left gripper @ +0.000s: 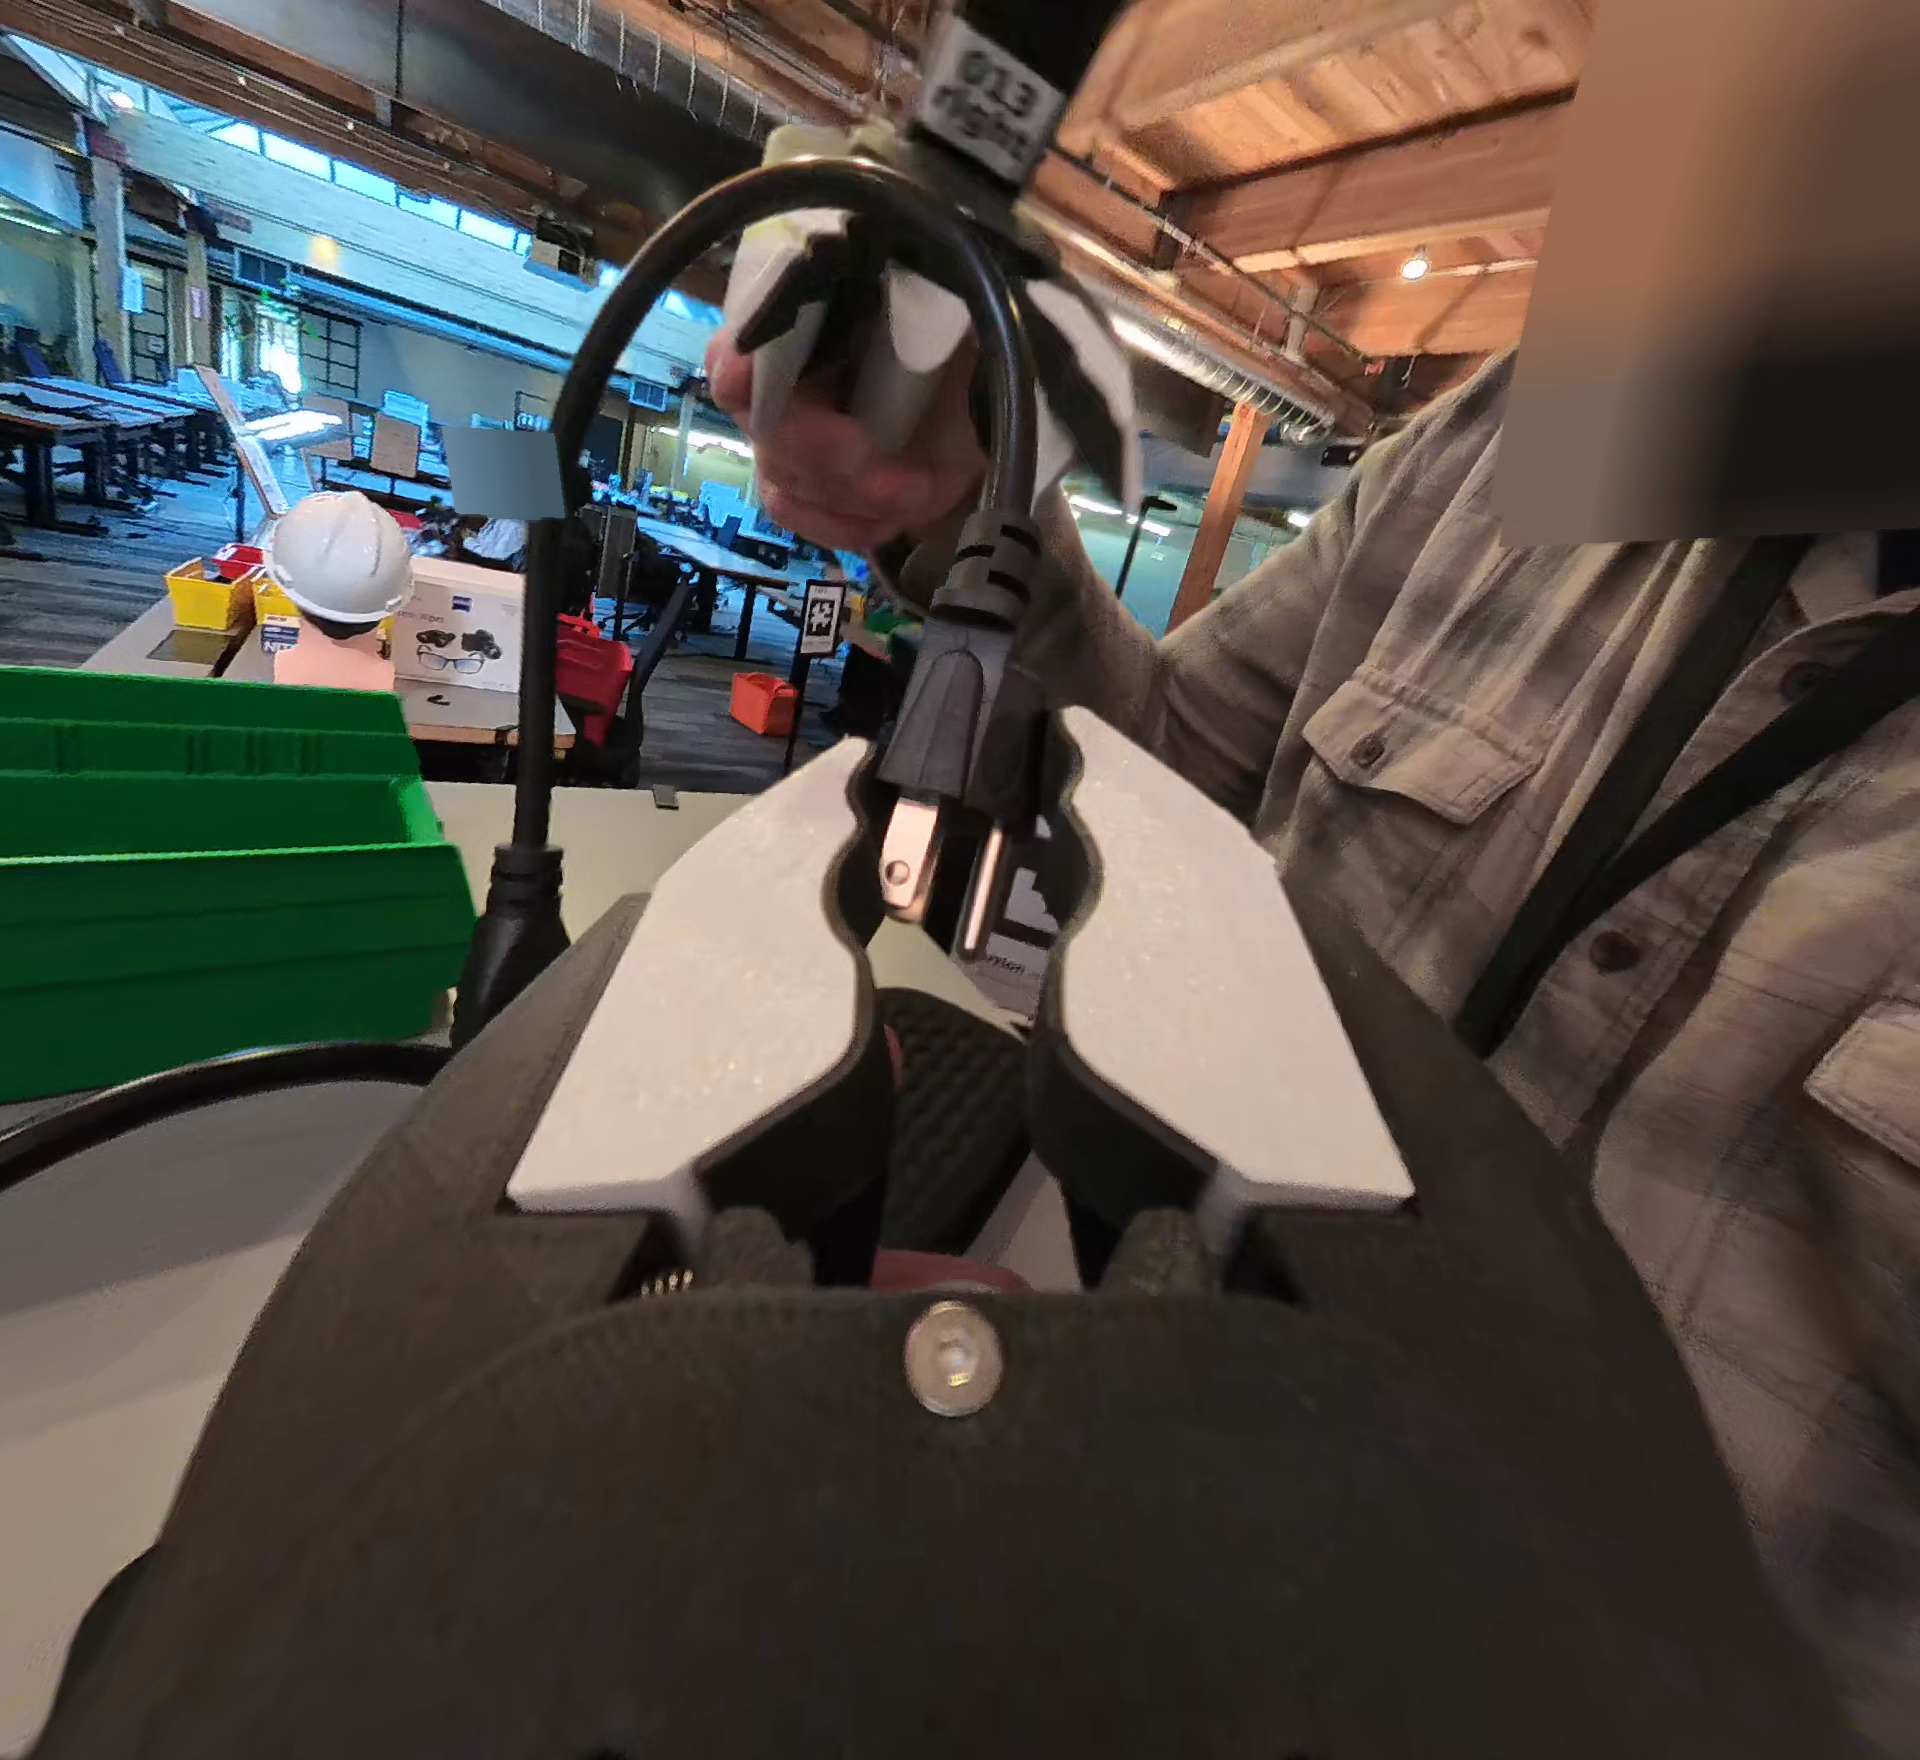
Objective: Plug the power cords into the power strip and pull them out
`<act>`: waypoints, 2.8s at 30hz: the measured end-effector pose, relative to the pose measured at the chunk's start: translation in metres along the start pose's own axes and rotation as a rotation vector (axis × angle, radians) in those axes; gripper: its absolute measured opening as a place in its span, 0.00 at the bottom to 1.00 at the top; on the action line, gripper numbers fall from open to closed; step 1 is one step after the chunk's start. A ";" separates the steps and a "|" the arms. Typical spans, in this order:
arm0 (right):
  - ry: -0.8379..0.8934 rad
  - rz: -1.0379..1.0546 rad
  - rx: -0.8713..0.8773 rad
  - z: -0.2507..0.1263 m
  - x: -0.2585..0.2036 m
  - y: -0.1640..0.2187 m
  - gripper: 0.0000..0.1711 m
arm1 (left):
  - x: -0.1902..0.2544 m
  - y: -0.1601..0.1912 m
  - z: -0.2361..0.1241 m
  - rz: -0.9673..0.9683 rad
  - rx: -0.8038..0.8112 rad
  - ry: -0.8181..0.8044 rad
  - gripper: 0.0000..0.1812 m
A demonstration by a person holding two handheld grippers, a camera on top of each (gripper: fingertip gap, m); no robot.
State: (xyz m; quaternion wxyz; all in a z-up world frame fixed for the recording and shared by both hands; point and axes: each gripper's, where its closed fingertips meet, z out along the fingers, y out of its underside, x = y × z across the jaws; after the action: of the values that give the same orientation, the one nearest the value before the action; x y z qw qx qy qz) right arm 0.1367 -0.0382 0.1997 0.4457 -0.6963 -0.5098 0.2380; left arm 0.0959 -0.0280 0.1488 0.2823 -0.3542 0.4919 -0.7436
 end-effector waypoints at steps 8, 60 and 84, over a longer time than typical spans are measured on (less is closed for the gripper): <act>-0.200 0.679 0.627 0.000 0.040 -0.022 0.43 | -0.015 0.016 0.000 0.092 -0.106 -0.116 0.15; 0.648 -0.893 0.000 0.032 0.053 -0.024 0.00 | -0.066 0.004 -0.032 -0.120 -0.026 -0.357 0.14; 0.212 -0.908 -0.256 0.050 0.014 -0.002 0.24 | -0.059 0.000 -0.037 -0.115 -0.022 -0.298 0.14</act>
State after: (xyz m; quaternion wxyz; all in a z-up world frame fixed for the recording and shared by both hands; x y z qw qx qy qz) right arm 0.1012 -0.0064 0.1785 0.4647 -0.4730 -0.7393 -0.1173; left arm 0.1013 0.0372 0.1247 0.3056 -0.4912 0.4314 -0.6923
